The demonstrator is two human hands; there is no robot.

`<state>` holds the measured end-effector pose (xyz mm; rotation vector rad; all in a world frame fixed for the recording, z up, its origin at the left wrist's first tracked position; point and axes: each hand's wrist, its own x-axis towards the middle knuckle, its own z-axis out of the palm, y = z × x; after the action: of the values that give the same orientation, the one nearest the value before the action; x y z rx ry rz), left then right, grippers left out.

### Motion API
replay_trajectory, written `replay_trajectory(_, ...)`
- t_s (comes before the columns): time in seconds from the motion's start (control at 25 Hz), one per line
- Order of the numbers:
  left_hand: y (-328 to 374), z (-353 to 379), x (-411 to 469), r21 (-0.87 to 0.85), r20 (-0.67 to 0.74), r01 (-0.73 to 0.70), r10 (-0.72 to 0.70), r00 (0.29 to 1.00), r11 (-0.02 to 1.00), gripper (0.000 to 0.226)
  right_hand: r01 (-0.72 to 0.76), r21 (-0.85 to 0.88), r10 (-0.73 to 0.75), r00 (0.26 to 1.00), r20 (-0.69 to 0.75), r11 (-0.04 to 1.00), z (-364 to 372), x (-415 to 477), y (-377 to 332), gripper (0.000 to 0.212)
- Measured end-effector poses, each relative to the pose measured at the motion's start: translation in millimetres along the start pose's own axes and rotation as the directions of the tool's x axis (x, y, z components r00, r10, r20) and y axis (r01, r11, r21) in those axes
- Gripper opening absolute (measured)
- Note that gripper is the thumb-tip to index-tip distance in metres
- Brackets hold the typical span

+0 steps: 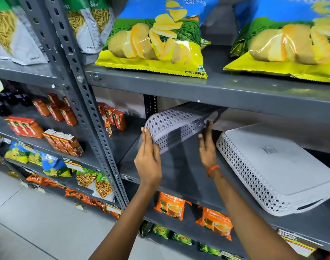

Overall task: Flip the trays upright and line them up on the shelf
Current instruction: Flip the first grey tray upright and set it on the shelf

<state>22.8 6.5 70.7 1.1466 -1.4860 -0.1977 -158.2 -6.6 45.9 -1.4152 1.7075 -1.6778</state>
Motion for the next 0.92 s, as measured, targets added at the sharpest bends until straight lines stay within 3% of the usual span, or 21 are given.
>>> replay_trajectory(0.08, 11, -4, 7, 0.03, -0.033, 0.131, -0.13, 0.991, 0.991, 0.04, 0.021, -0.167, 0.012, 0.981, 0.194, 0.986, 8, -5, 22, 0.059)
replay_trajectory(0.2, 9, -8, 17, 0.079, -0.043, 0.242, -0.239, 0.97, 0.967, 0.038, 0.11, -0.518, 0.18, 0.86, 0.477, 0.848, 18, -13, 52, 0.057)
replay_trajectory(0.32, -11, -6, 26, 0.138, 0.01, 0.29, -0.295, 0.956, 0.947, 0.041, 0.237, -0.713, 0.304, 0.784, 0.542, 0.66, 16, -28, 67, 0.054)
replay_trajectory(0.4, -21, -2, 25, 0.169, 0.096, 0.274, -0.293, 0.951, 0.947, 0.048, 0.275, -0.735, 0.278, 0.799, 0.533, 0.62, 13, -35, 68, 0.06)
replay_trajectory(0.56, -36, 9, 6, 0.243, 0.226, 0.183, -0.239, 0.944, 0.953, 0.068, 0.351, -0.687, 0.1, 0.846, 0.524, 0.636, 5, -32, 61, 0.091)
replay_trajectory(0.68, -55, 10, 2, 0.255, 0.345, 0.22, -0.302, 0.889, 0.941, 0.073, 0.423, -0.702, -0.031, 0.867, 0.497, 0.573, 1, -26, 58, 0.07)
replay_trajectory(0.8, -76, 15, 18, 0.278, 0.499, 0.282, -0.389, 0.774, 0.918, 0.069, 0.453, -0.703, -0.082, 0.865, 0.495, 0.548, 4, -18, 46, 0.066)
replay_trajectory(0.88, -85, 20, 32, 0.415, 0.533, 0.274, -0.476, 0.699, 0.867, 0.063, 0.445, -0.688, -0.067, 0.862, 0.502, 0.573, 9, -10, 38, 0.065)
replay_trajectory(0.92, -87, 22, 35, 0.516, 0.519, 0.185, -0.477, 0.709, 0.836, 0.061, 0.448, -0.675, -0.062, 0.856, 0.514, 0.586, 9, -7, 36, 0.065)
